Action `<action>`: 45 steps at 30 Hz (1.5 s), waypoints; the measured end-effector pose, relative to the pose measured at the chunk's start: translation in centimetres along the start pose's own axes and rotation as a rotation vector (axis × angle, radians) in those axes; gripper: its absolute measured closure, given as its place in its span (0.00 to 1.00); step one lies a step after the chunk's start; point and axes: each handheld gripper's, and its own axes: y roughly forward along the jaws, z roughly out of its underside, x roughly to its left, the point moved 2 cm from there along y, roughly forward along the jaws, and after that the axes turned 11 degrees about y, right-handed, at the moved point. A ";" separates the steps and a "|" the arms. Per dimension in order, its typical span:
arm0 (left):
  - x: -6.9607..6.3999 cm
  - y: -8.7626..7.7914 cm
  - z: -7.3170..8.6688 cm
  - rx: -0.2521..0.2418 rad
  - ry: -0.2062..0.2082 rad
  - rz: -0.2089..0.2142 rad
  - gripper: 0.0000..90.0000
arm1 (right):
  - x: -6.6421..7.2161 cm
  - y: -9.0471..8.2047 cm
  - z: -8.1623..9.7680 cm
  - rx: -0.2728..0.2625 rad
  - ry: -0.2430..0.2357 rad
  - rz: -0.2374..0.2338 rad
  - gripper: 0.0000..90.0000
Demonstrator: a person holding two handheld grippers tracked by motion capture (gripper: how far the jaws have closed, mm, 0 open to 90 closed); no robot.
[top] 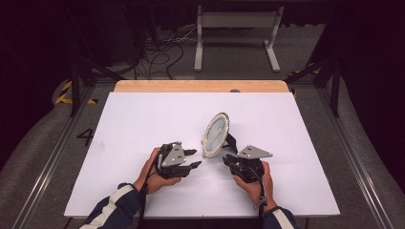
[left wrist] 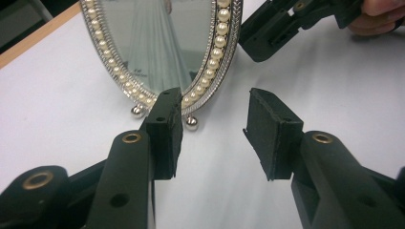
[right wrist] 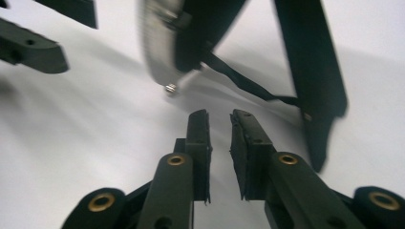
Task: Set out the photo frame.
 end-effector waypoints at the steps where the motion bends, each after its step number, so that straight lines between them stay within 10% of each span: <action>1: 0.0 -0.2 0.1 0.002 -0.006 -0.007 0.60 | 0.3 0.0 0.0 -0.007 -0.011 -0.007 0.82; 14: -0.8 -4.1 3.9 0.055 -0.120 -0.068 0.25 | 1.5 1.0 -0.7 -0.034 -0.007 -0.020 0.61; 23: -1.0 -5.7 5.7 0.110 -0.155 -0.108 0.21 | 1.6 2.5 -1.7 -0.027 0.028 -0.026 0.46; 45: -2.0 -5.5 6.4 0.176 -0.135 -0.100 0.19 | 2.8 5.1 -2.7 -0.080 0.148 0.013 0.61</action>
